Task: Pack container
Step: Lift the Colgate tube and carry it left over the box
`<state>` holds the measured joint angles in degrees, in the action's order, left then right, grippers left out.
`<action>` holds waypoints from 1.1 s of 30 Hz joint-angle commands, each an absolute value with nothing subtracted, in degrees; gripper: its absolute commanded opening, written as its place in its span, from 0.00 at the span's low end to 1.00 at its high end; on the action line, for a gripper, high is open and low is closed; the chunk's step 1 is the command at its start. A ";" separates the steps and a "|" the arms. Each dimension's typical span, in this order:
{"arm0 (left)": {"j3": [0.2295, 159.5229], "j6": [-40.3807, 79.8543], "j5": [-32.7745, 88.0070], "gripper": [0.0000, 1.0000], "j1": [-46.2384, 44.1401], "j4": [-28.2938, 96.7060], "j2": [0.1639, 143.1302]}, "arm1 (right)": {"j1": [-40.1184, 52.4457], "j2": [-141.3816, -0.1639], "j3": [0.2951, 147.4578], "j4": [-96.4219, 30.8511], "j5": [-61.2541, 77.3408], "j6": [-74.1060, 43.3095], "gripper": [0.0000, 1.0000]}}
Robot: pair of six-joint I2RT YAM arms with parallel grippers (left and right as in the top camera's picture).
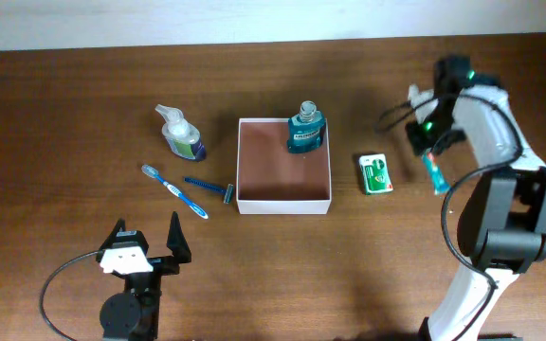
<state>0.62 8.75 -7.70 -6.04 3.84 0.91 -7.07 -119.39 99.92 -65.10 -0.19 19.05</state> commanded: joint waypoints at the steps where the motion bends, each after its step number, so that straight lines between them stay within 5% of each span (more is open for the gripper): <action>1: 0.51 7.84 -7.29 0.99 -6.24 3.97 0.73 | -6.44 -118.72 111.53 -70.15 2.07 15.68 0.04; 11: 0.51 7.84 -7.29 0.99 -6.24 3.97 0.73 | -2.37 -118.67 122.80 -78.37 20.71 13.82 0.04; 33: 0.51 7.84 -7.29 0.99 -6.24 3.97 0.73 | 12.40 -118.67 122.54 -85.43 20.75 13.85 0.04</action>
